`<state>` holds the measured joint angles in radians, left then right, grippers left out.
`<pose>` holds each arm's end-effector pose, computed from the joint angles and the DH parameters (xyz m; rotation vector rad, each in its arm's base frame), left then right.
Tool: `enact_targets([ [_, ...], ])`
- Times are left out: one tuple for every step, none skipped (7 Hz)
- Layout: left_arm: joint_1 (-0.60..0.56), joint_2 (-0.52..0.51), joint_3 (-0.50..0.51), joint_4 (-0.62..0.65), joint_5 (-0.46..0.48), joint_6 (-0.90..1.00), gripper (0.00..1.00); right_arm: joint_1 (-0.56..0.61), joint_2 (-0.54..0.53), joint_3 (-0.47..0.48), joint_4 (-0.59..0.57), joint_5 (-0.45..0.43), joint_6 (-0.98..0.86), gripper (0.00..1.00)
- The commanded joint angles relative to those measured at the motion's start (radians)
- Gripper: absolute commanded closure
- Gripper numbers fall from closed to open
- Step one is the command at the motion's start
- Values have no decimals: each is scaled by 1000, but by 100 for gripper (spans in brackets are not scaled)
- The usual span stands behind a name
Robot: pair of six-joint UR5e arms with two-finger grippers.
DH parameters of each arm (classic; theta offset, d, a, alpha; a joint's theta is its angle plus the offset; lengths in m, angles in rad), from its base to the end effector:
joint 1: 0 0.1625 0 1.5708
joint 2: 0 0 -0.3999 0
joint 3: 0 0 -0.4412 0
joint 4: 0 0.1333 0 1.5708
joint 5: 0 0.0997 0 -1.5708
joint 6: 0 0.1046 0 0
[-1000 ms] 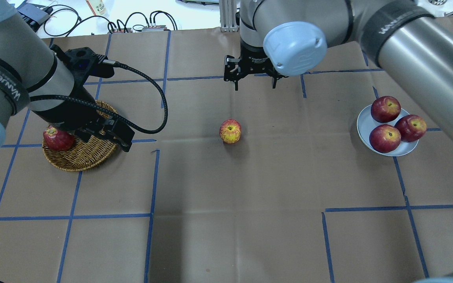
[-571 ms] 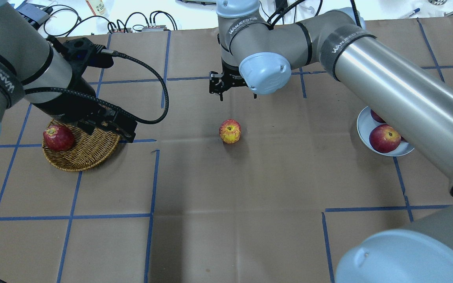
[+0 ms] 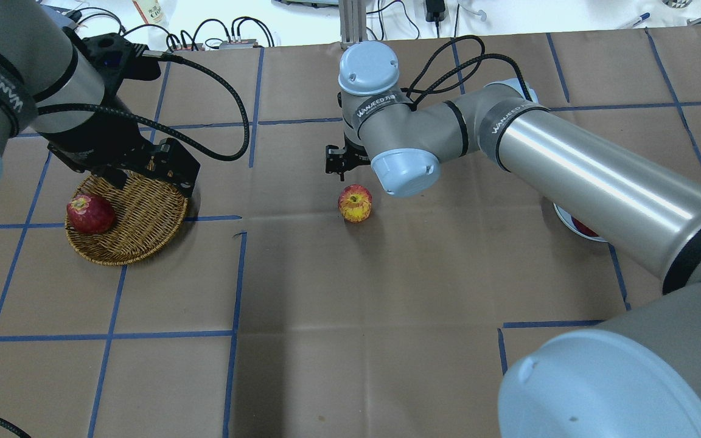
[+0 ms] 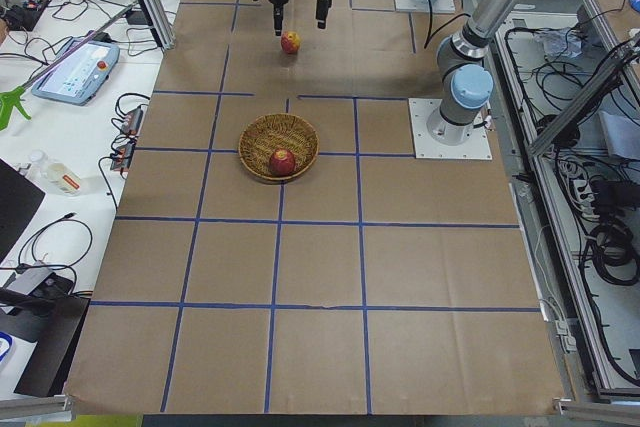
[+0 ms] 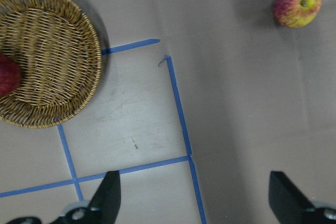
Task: Transfer apple from basket to plate
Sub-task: 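Move the right gripper over the apple while the left arm withdraws, then lower and close the right gripper on the apple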
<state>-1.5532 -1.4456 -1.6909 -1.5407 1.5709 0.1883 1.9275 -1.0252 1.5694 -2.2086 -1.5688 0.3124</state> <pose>-0.1246 -0.4968 0.4605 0.2674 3.1260 -0.0549 0.3674 -0.6037 0.1811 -0.0689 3.1052 -0.1364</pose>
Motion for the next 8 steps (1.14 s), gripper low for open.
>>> enact_targets([
  [-40, -102, 112, 5, -12, -4, 1, 42, 19, 20, -31, 0, 42, 0],
  [-89, -130, 131, 7, -8, -3, 1, 44, 31, 24, -57, 0, 47, 0],
  [-102, -130, 131, 5, 1, 2, 1, 44, 43, 40, -59, -2, 45, 0],
  [-102, -122, 120, 5, 1, 2, 1, 44, 43, 58, -62, -2, 47, 0],
  [-102, -121, 116, 5, 0, 2, 1, 44, 43, 58, -63, 0, 47, 0],
  [-100, -113, 108, 5, 0, 3, 1, 42, 36, 54, -62, -5, 48, 15],
  [-100, -121, 108, 5, 0, 3, 1, 42, 33, 54, -62, -7, 48, 39],
  [-100, -121, 108, 5, -2, 2, 1, 41, 31, 49, -62, -11, 48, 51],
])
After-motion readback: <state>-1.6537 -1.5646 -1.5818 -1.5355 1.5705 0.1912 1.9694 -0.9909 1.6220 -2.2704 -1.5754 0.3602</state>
